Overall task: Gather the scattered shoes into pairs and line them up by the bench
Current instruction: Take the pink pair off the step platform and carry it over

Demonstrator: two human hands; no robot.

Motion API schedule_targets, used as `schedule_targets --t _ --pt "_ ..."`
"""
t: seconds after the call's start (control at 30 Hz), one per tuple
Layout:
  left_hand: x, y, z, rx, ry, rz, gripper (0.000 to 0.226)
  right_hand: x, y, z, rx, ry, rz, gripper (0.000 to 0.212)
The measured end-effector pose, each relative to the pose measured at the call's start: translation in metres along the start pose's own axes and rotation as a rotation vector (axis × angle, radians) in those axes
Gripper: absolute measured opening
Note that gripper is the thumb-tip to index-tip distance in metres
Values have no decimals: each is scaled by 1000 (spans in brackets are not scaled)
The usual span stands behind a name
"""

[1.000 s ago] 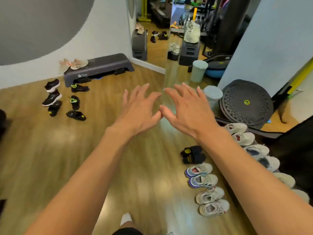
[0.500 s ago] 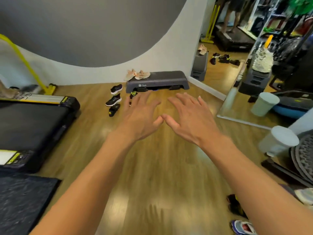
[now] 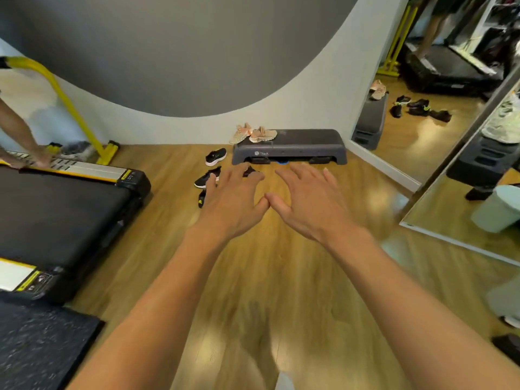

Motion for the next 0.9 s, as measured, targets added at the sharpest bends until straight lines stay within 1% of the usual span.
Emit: schedule_targets --t 0.17,0.33,0.57,0.67,0.9 --pt "-83 32 -2 -4 -95 4 50 -84 27 46 45 -27 1 61" --pt "-165 69 -18 -8 -147 11 56 -161 73 81 66 -32 -54 64" --pt "-304 130 -55 -1 -129 1 57 -289 138 130 93 -22 -85 64" --pt "-367 146 -70 1 -112 -5 56 -347 155 149 111 -16 -80 60" --pt "-503 185 -94 0 -125 -12 59 -473 202 198 91 10 -87 62"
Point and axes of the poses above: each hand's wrist, its own x-axis away from the middle knuckle, its own y-axis out of the palm, z = x × y, the point moved 4 cm from there along -x, towards the middle knuckle, and after that the axes turned 12 degrees about z, right-handed, at the moved point
